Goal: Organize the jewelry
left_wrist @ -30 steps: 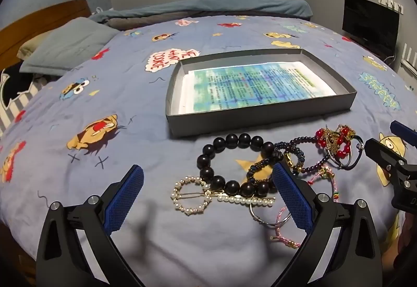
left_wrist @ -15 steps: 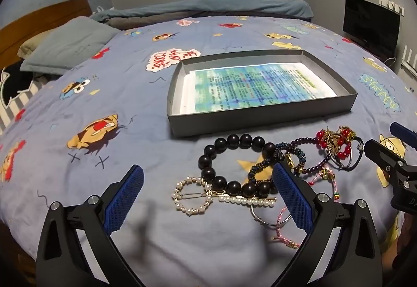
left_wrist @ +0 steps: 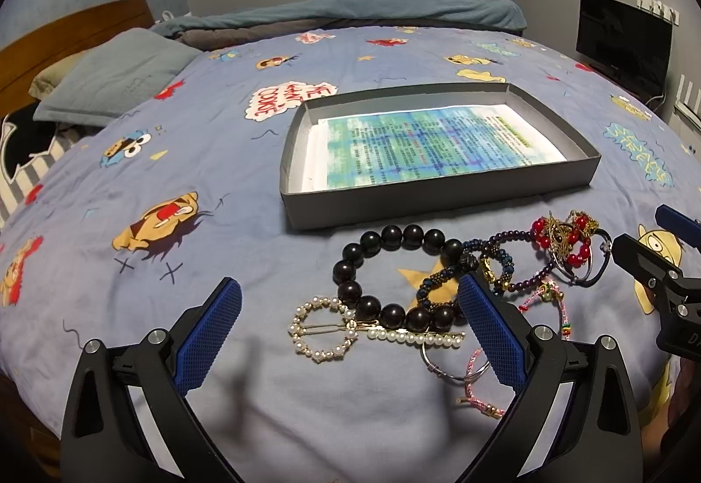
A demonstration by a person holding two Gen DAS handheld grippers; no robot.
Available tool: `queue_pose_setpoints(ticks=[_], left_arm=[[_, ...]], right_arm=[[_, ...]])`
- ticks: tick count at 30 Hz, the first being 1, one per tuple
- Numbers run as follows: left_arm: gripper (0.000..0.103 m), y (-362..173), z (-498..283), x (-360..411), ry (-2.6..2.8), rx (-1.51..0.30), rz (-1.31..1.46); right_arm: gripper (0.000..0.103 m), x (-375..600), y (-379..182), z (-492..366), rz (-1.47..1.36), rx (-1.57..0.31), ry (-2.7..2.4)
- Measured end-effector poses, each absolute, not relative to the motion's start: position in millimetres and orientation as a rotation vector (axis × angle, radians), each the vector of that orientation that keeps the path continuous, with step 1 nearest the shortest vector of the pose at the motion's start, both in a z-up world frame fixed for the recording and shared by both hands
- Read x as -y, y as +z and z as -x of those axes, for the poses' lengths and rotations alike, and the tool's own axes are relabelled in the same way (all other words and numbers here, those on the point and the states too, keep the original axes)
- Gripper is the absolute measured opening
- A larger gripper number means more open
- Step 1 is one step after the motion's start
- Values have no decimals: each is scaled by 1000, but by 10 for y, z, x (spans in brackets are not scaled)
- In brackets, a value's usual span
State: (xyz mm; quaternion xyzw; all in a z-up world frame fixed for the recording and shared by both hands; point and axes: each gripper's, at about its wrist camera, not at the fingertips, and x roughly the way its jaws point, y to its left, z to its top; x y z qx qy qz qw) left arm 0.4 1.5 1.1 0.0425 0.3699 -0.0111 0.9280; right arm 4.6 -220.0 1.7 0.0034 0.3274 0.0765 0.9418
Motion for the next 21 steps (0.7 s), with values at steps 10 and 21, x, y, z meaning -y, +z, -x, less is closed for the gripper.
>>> queue_pose_setpoints(ticks=[10,21], left_arm=[[98,12,4,-24,-24,-757,-84],[98,7,3,-33,-24,-761,-86]], right_arm=[[98,2204,21,-45,-4,-669,154],[98,2202,18,-44,-3,-669,154]])
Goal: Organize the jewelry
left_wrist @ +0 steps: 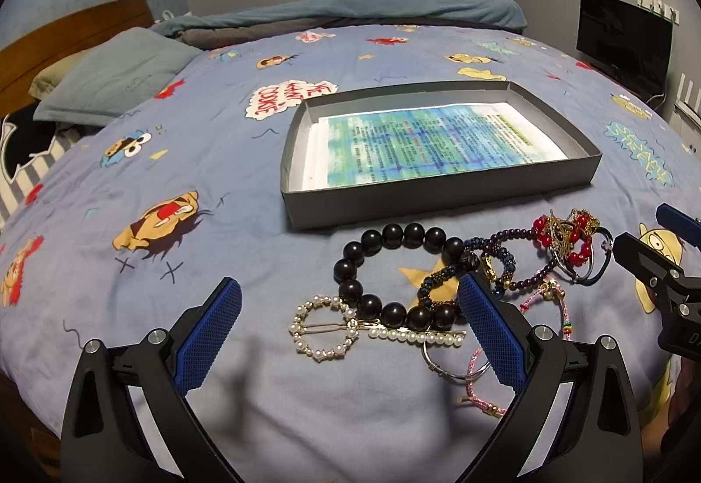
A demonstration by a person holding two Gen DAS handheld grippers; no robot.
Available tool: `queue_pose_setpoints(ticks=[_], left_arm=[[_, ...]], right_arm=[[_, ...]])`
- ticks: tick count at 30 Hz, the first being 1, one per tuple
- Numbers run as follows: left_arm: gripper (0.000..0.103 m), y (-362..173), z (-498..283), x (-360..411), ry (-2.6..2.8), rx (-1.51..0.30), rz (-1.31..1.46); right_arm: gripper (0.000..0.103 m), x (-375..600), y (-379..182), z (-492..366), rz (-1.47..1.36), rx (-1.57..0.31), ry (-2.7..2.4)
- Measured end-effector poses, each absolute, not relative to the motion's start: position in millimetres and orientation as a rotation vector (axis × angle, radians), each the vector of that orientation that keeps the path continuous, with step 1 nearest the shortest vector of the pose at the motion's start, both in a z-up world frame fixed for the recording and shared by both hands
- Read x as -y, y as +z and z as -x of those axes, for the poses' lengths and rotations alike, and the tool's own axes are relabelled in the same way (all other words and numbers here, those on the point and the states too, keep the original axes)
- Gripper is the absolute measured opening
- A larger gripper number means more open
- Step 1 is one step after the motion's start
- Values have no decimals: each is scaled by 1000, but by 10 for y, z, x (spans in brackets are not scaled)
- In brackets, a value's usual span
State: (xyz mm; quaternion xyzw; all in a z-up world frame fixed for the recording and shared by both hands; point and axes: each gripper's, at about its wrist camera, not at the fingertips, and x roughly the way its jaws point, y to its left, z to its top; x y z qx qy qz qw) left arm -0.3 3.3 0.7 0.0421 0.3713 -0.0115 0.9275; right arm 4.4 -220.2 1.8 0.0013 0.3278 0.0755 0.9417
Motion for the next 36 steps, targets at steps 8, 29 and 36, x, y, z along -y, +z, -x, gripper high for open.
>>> queue_pose_setpoints(ticks=[8,29,36], left_arm=[[98,6,5,-35,-23,-762,-88],[98,92,-24,-52,-16,-769,-64],[98,341,-19,-30,-10,-738,-87]], right_arm=[[98,2210,8,-44,-5,-670,155],[98,2164,196,-42,26,-656,151],[98,2230,321,-63,43,-677,164]])
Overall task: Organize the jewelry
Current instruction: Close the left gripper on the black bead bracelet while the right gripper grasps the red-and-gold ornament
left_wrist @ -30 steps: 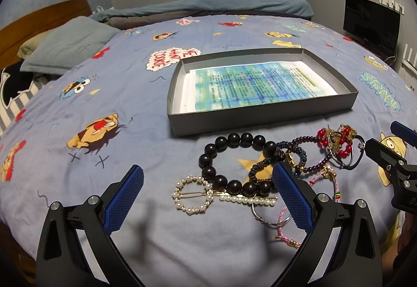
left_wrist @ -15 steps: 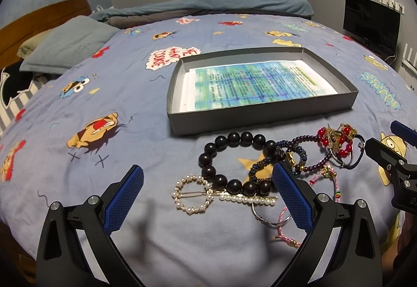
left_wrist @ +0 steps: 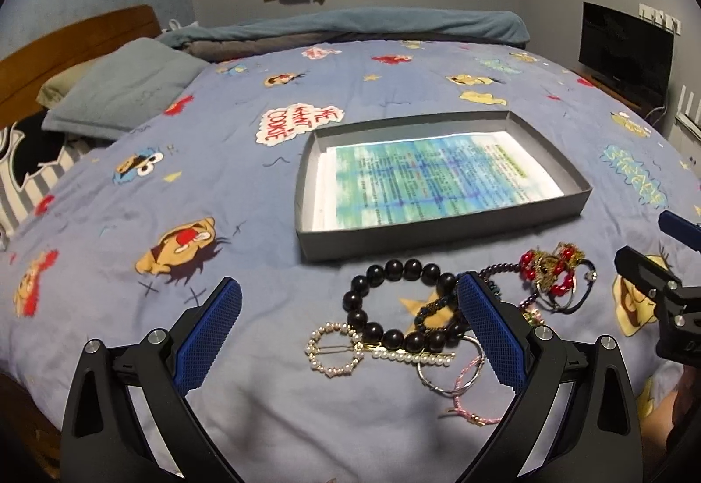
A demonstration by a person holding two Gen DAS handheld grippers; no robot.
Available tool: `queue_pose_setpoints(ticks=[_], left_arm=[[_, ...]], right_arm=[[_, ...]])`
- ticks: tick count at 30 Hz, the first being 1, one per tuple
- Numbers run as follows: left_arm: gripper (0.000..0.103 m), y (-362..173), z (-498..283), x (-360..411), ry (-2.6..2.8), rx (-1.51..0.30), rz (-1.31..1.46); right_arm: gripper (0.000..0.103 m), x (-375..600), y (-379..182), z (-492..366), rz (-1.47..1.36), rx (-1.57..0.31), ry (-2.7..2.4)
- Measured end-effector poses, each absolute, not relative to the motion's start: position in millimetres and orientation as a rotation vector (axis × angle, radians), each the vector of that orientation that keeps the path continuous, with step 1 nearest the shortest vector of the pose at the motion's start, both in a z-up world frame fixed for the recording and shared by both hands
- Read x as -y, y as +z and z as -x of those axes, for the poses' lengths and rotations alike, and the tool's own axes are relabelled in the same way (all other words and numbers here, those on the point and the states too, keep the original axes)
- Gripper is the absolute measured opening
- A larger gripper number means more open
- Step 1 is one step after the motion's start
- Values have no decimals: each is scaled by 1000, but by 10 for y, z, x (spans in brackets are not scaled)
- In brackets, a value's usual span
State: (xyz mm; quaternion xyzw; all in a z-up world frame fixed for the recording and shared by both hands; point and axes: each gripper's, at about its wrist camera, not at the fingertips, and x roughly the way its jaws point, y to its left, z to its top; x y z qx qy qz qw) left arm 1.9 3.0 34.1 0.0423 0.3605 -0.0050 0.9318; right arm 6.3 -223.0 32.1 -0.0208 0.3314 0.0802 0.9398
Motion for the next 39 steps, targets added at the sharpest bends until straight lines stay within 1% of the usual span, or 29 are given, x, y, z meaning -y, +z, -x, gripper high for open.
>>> queue_pose_setpoints(ticks=[6,13,20,28,31,32,33,34,35,36,38,39], left_arm=[[98,410,-139,-137,-33,-776,-78],[98,421,-211,-313,-50,-736,-177],[98,160,-279,-543,-101,-833,-110],[98,2,-301,-495,-153,-826,-135],[95,-37,-376,-441,-167,-836,-150],[94,-62,-410,-423,-175,-845,-147],[89,-77,-430,-409,-184,-852,-141],[85,-87,-443,-393,-196,-856,-136],[74,-99,-455,-370,-208,-864,-134],[69,-109,-463,-347,-217,-872,-135],[65,-119,-474,-300,-230,-878,-139],[60,-119,-471,-284,-235,-877,-140]], right_arm=[[98,2240,349,-101,51,-698,197],[97,2285,224,-156,58,-734,230],[97,2361,86,-153,81,-749,231],[97,2363,16,-176,82,-760,255],[97,2367,16,-190,84,-753,254],[95,2370,6,-199,85,-755,251],[89,2375,-12,-210,86,-762,248],[85,2379,-30,-222,87,-771,249],[79,2381,-45,-235,87,-779,250],[76,2385,-60,-246,85,-788,251],[74,2386,-65,-251,81,-790,258],[73,2380,-60,-246,78,-786,264]])
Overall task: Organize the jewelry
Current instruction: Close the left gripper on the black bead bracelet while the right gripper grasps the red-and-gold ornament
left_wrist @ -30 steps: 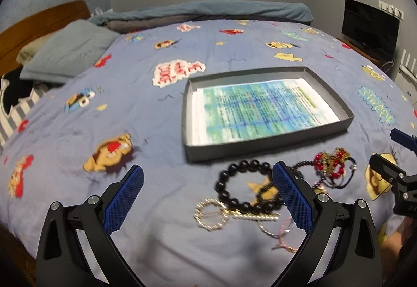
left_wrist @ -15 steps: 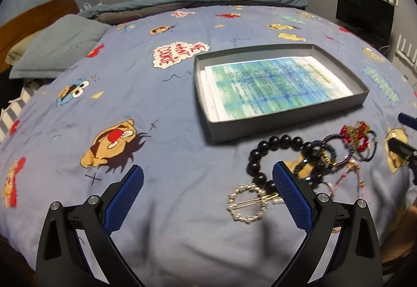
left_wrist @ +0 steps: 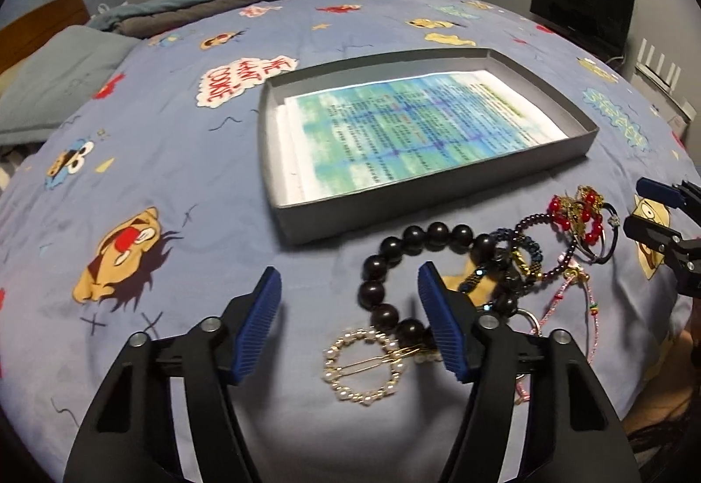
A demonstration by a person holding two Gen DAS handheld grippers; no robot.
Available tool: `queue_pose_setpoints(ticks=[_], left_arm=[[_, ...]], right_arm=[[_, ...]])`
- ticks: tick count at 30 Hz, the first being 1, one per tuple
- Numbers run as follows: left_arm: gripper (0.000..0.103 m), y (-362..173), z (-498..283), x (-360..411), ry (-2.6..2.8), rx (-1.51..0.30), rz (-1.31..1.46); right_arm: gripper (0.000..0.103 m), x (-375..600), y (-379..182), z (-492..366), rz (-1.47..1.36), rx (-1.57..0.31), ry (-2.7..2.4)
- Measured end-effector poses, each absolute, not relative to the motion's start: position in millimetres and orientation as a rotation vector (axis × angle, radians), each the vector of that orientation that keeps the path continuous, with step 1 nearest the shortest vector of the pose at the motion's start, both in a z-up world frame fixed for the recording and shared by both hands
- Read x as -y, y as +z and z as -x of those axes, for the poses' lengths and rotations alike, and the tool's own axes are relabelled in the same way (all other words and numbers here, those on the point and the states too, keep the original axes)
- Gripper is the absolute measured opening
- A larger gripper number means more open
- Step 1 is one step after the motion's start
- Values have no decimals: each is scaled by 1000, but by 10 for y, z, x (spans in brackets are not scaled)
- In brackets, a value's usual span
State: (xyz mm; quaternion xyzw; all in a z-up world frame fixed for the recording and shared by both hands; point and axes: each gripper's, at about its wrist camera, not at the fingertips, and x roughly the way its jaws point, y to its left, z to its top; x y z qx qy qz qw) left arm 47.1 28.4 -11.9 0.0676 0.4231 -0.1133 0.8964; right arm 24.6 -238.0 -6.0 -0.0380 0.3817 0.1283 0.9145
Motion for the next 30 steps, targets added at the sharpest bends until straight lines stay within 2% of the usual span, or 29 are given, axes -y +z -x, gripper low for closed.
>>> queue_pose_setpoints(ticks=[5,9,13,15,17,26,27,29,30], left_arm=[[49,-151,-472,-209,-257,-887,-145],[43,-196,-476,-167,-259,-896,-151],[40,-232,-479,-139,-262,-900,-155],[37,-256,-484,-125,-266,-906,-159],[36,-280,-482,-113,-264,-909,-170],[26,-329,-487,-109,-277,-904,-181],[25,-334,-489,-105,-278,-903,-182],[22,-341,-499,-104,-280,-902,-183],[18,-344,-505,-113,-281,-902,-181]], right_arm=[[64,2283,-44,-237,60,-794,322],[51,2167,-44,-275,72,-792,343],[50,2017,-46,-368,73,-787,373],[40,1950,-58,-420,78,-794,383],[36,1875,-89,-468,94,-806,391],[36,1783,-165,-511,117,-823,389],[34,1765,-174,-515,126,-822,389],[25,1724,-206,-536,153,-824,388],[25,1717,-213,-534,157,-823,388]])
